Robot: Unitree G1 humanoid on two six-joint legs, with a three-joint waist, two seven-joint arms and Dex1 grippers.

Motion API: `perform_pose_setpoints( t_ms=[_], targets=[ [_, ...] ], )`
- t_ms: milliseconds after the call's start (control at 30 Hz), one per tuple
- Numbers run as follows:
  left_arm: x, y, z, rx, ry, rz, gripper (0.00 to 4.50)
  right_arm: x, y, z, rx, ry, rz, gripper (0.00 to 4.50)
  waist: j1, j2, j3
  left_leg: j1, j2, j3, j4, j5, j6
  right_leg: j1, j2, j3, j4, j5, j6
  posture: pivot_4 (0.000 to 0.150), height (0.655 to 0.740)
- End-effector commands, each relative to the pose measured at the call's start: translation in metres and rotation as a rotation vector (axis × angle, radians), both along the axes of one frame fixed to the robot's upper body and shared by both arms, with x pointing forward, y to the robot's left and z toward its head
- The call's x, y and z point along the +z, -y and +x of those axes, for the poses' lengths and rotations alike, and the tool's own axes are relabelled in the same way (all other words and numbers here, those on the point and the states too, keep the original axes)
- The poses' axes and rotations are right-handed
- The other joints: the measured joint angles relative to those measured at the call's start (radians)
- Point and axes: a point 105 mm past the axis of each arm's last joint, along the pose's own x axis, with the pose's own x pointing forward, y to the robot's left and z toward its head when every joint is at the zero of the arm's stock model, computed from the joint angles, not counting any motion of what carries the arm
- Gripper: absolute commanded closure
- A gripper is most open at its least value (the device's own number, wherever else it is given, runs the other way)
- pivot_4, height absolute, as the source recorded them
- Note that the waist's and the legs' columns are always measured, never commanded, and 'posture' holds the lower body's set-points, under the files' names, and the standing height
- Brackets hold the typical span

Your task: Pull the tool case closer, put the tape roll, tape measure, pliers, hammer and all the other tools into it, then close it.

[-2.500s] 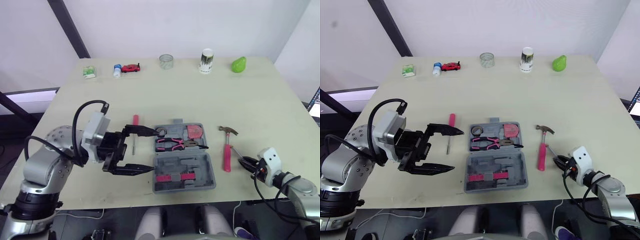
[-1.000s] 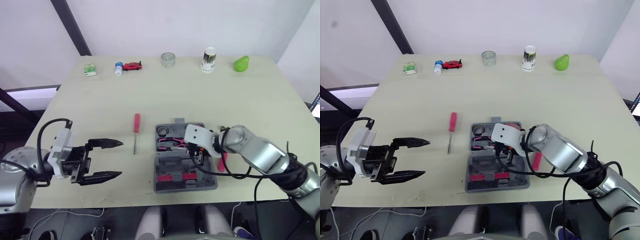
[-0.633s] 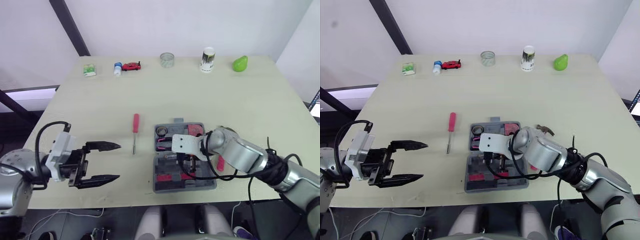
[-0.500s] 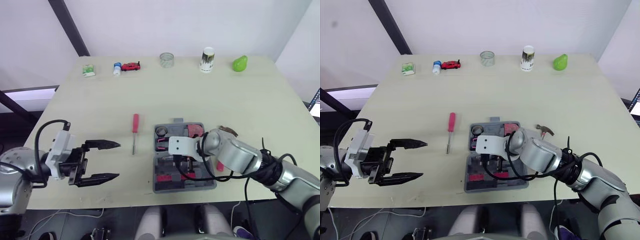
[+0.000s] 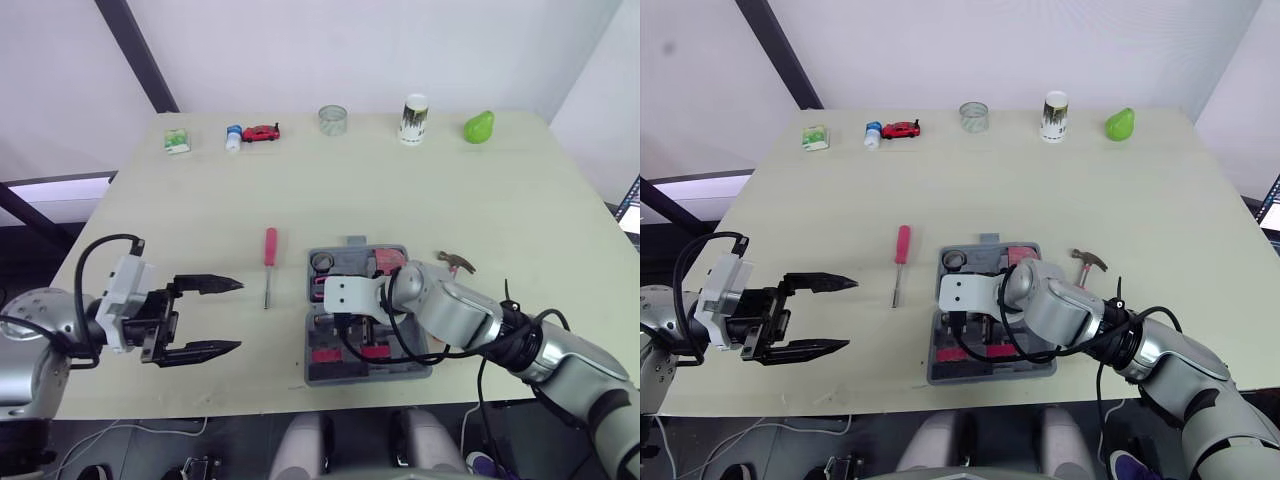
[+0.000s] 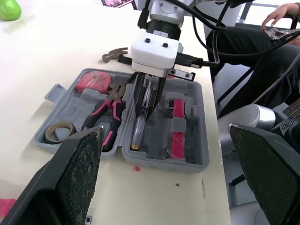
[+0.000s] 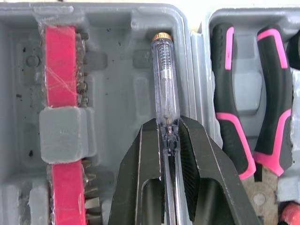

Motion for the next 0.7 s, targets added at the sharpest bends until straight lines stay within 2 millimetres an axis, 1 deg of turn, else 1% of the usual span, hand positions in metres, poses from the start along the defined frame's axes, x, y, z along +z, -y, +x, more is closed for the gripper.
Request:
perform_pose_setpoints(
  t_ms=[33, 200, 233, 300, 333, 400, 433, 467, 600, 700],
  targets=[
    [0.005, -0.002, -0.003, -0.057, 0.022, 0.031, 0.00, 0.006, -0.007, -0.001, 0.026, 0.026, 0.025, 4.47, 0.000, 0.000, 0.000, 0.000, 0.000, 0.000, 0.000, 0.000, 0.000, 0.000, 0.000, 0.000, 0.000, 0.000, 0.000, 0.150, 0.7400],
    [0.006, -0.002, -0.001, -0.063, 0.032, 0.036, 0.00, 0.006, -0.005, 0.001, 0.008, 0.026, 0.038, 4.47, -0.002, 0.000, 0.000, 0.000, 0.000, 0.000, 0.000, 0.000, 0.000, 0.000, 0.000, 0.000, 0.000, 0.000, 0.000, 0.150, 0.7400],
    [0.006, -0.001, -0.001, -0.064, 0.033, 0.036, 0.00, 0.006, -0.005, 0.002, 0.005, 0.023, 0.041, 3.54, -0.002, 0.000, 0.000, 0.000, 0.000, 0.000, 0.000, 0.000, 0.000, 0.000, 0.000, 0.000, 0.000, 0.000, 0.000, 0.150, 0.7400],
    [0.005, -0.001, -0.001, -0.066, 0.034, 0.035, 0.00, 0.007, -0.005, 0.003, 0.003, 0.034, 0.041, 2.86, -0.002, 0.000, 0.000, 0.000, 0.000, 0.000, 0.000, 0.000, 0.000, 0.000, 0.000, 0.000, 0.000, 0.000, 0.000, 0.150, 0.7400],
    [0.005, -0.001, 0.000, -0.068, 0.034, 0.034, 0.00, 0.007, -0.004, 0.003, 0.004, 0.039, 0.039, 2.20, -0.002, 0.000, 0.000, 0.000, 0.000, 0.000, 0.000, 0.000, 0.000, 0.000, 0.000, 0.000, 0.000, 0.000, 0.000, 0.150, 0.7400],
    [0.005, 0.000, 0.000, -0.070, 0.035, 0.032, 0.00, 0.008, -0.005, 0.005, 0.004, 0.045, 0.043, 1.45, -0.002, 0.000, 0.000, 0.000, 0.000, 0.000, 0.000, 0.000, 0.000, 0.000, 0.000, 0.000, 0.001, 0.000, 0.000, 0.150, 0.7400],
    [0.005, 0.000, 0.000, -0.071, 0.036, 0.032, 0.00, 0.009, -0.005, 0.005, 0.004, 0.047, 0.047, 1.28, -0.001, 0.000, 0.000, 0.000, 0.000, 0.000, 0.000, 0.000, 0.000, 0.000, 0.000, 0.000, 0.001, 0.000, 0.000, 0.150, 0.7400],
    [0.004, 0.000, 0.000, -0.071, 0.036, 0.031, 0.00, 0.013, -0.005, 0.005, 0.010, 0.053, 0.056, 1.13, -0.001, 0.000, 0.000, 0.000, 0.000, 0.000, 0.000, 0.000, 0.000, 0.000, 0.000, 0.000, 0.001, 0.000, 0.000, 0.150, 0.7400],
    [0.003, 0.000, 0.000, -0.072, 0.037, 0.030, 0.00, 0.024, -0.005, 0.005, 0.023, 0.079, 0.089, 1.13, -0.001, 0.000, 0.000, 0.000, 0.000, 0.000, 0.000, 0.000, 0.000, 0.000, 0.000, 0.000, 0.000, 0.000, 0.000, 0.150, 0.7400],
    [0.000, -0.001, 0.000, -0.073, 0.038, 0.031, 0.00, 0.034, -0.005, 0.005, 0.027, 0.082, 0.161, 1.13, -0.001, 0.000, 0.000, 0.000, 0.000, 0.000, 0.000, 0.000, 0.000, 0.000, 0.000, 0.000, 0.000, 0.000, 0.000, 0.150, 0.7400]
  ],
)
